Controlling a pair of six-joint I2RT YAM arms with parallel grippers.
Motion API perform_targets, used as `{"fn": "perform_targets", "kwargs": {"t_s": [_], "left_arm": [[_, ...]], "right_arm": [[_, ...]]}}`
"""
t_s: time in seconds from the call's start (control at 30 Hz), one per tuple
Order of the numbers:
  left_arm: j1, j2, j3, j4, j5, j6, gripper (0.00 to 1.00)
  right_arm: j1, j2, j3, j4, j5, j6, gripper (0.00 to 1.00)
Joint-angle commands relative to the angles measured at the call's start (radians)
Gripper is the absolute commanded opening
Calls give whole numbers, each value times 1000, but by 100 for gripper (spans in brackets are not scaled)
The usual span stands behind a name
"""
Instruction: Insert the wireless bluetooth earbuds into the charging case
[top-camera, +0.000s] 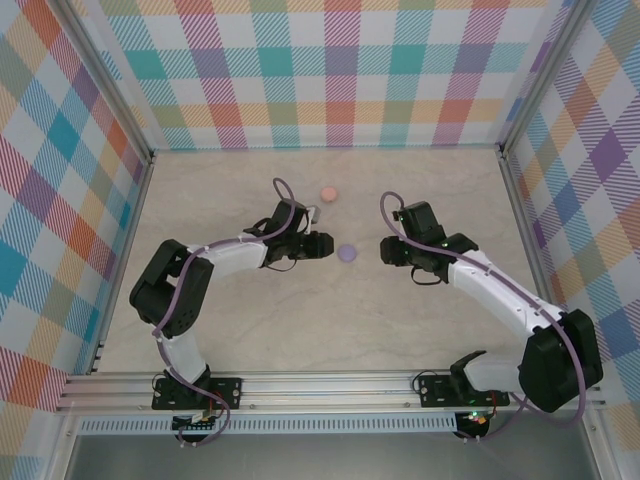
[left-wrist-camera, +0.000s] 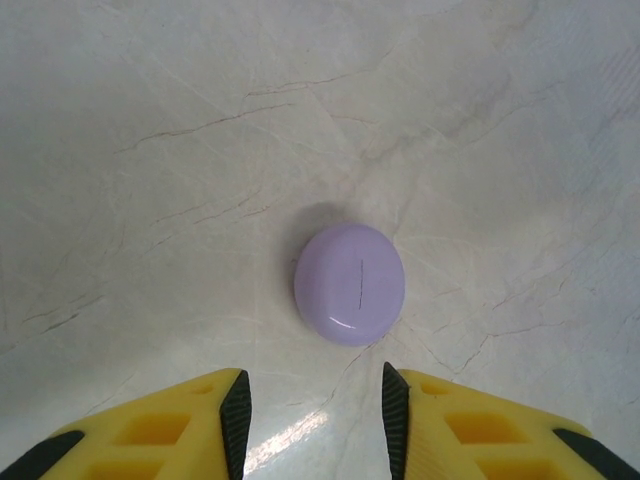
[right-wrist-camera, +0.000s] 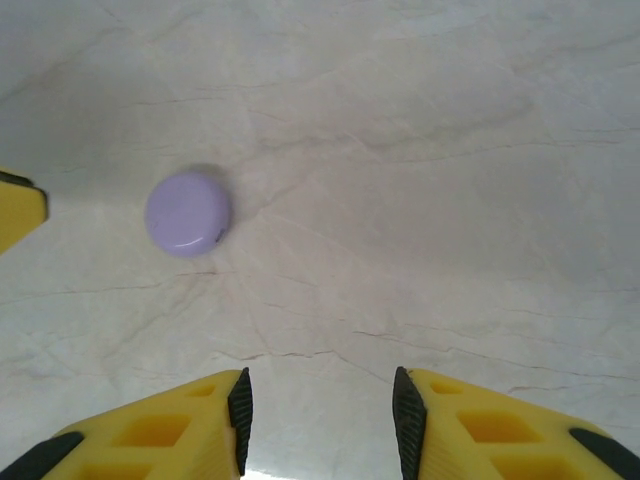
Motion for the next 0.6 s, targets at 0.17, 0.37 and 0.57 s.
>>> {"fn": "perform_targets", "kwargs": {"t_s": [0.17, 0.37, 0.57], "left_arm": [[-17, 128, 124, -42, 78, 34, 39], [-27, 209, 167, -15, 102, 12, 38], [-32, 266, 204, 16, 136, -11, 36]], "right_arm": [[-42, 23, -14, -26, 38, 20, 45], [-43, 25, -10, -34, 25, 21, 45], [-44, 29, -5, -38, 21, 20, 45]]}}
